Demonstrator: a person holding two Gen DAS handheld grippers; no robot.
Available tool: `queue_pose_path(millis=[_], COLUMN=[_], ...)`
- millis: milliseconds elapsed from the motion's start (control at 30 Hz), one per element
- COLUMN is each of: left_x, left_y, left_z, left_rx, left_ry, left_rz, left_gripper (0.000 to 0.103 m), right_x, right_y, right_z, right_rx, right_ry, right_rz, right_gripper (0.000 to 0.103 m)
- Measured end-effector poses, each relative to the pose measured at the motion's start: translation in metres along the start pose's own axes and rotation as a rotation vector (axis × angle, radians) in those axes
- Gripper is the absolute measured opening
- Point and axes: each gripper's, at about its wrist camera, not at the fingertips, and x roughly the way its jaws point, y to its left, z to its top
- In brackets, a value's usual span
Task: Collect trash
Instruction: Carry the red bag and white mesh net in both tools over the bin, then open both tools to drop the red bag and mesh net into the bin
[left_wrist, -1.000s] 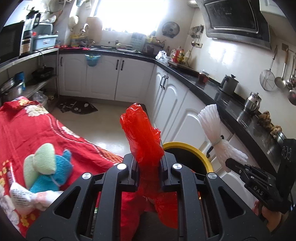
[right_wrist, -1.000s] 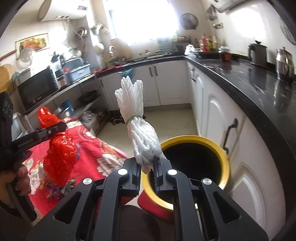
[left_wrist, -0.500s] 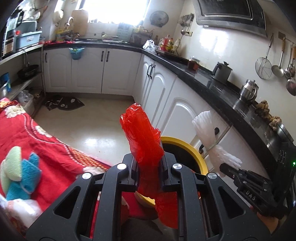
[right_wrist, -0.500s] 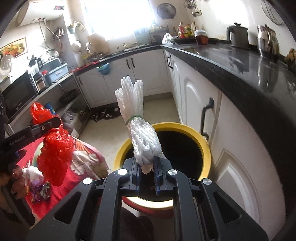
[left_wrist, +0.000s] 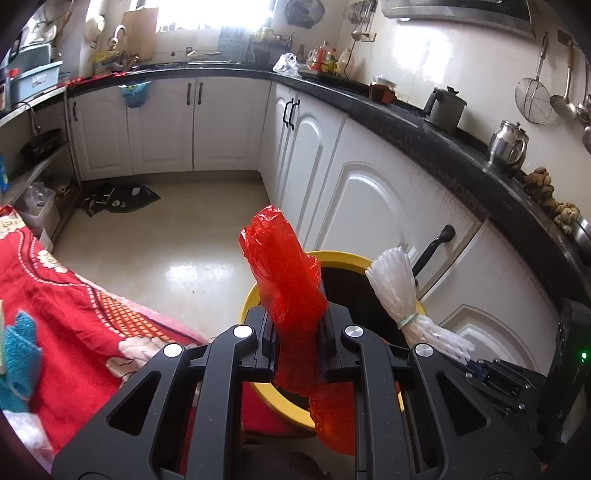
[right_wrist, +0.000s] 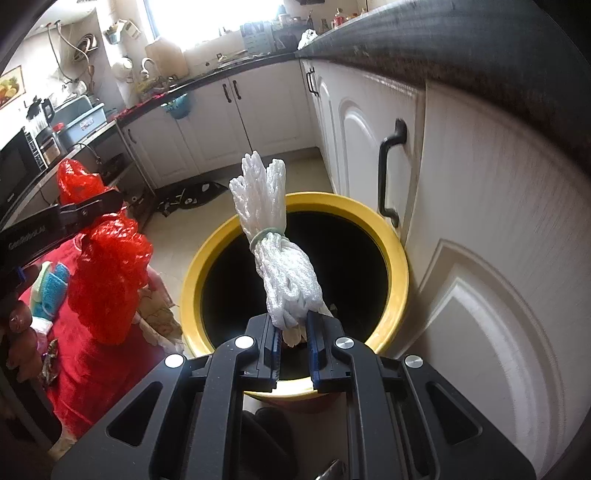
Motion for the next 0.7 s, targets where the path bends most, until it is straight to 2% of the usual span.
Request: queue_pose_path(millis=[33, 67, 100, 167, 267, 400, 467, 567, 600, 700], left_x=[0.002, 0.005, 0.008, 0.013, 0.014, 0.009, 0.003, -0.007, -0.012, -0.024], left_y=[0.000, 0.000, 0.000, 0.002, 0.008, 0.016, 0.018, 0.018, 0.019, 0.020], left_z=[0.000, 0.000, 0.001, 0.000, -0.003, -0.004, -0.004, -0.004, -0.004, -0.004], left_rx=[-0.002, -0.007, -0.009, -0.016, -0.034, -0.052, -0.048, -0.039, -0.039, -0.032], left_ry=[0.000, 0.000, 0.002, 0.009, 0.015, 0.013, 0.003, -0.016, -0.024, -0.044], left_rz=[-0.001, -0.003, -0.001, 0.010, 0.013, 0.026, 0.035, 0.040, 0.041, 0.057], left_gripper=[0.012, 0.014, 0.018, 0.048, 0.056, 0.071, 0.082, 0.089, 0.091, 0.092], right_x=[0.000, 0.001, 0.002, 0.004, 0.004, 0.002, 0.000, -0.006, -0.009, -0.018], right_y=[-0.001, -0.001, -0.001, -0.001, -0.004, -0.006, -0.005, -0.001, 0.002, 0.007], right_z=[0.000, 0.000, -0.001, 0.000, -0.001, -0.001, -0.001, -0.001, 0.000, 0.003], right_rx=[0.002, 0.003, 0.004, 0.005, 0.011, 0.025, 0.025, 0.013, 0.007, -0.008], right_ry=[-0.001, -0.004, -0.002, -0.004, -0.004, -0.005, -0.014, -0.033, -0.042, -0.069], right_rz=[-0.002, -0.007, -0.009, -0.020, -0.019, -0.020, -0.020, -0.017, -0.015, -0.011], right_gripper=[0.015, 0.020, 0.030, 0.039, 0.047, 0.050, 0.052, 0.054, 0.057, 0.063])
